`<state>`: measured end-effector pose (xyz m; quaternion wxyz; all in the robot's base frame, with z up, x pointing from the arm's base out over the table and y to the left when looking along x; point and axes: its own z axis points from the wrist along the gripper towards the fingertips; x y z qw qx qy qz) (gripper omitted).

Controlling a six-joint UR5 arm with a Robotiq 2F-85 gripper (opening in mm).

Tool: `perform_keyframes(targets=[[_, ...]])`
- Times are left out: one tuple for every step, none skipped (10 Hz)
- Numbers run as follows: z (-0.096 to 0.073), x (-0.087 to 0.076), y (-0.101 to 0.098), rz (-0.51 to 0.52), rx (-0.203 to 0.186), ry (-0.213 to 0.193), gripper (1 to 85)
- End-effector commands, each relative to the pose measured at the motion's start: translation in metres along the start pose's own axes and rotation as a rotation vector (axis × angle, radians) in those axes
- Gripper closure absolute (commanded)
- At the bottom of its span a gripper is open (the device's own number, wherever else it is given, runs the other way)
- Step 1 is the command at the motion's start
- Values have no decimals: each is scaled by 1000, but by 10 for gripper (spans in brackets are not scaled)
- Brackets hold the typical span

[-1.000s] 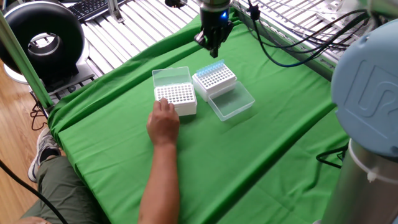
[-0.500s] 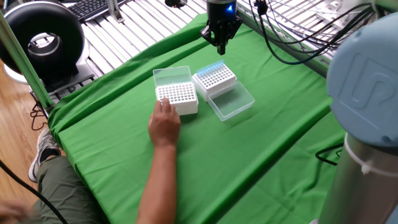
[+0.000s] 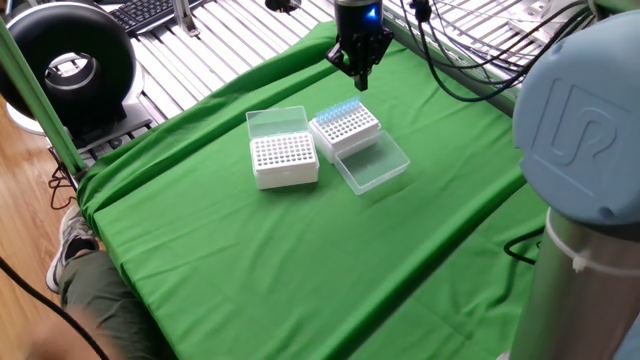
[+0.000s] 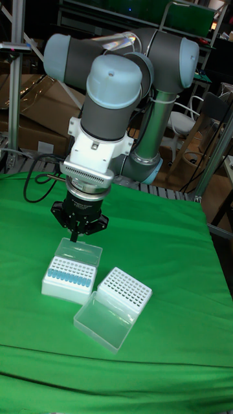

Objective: Insert a medium pipette tip into the holder for medium pipette tips

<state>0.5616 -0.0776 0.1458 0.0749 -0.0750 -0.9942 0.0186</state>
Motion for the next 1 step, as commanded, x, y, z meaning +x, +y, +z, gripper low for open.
perform_keyframes(targets=[[0, 1, 2, -13, -17, 4, 847]])
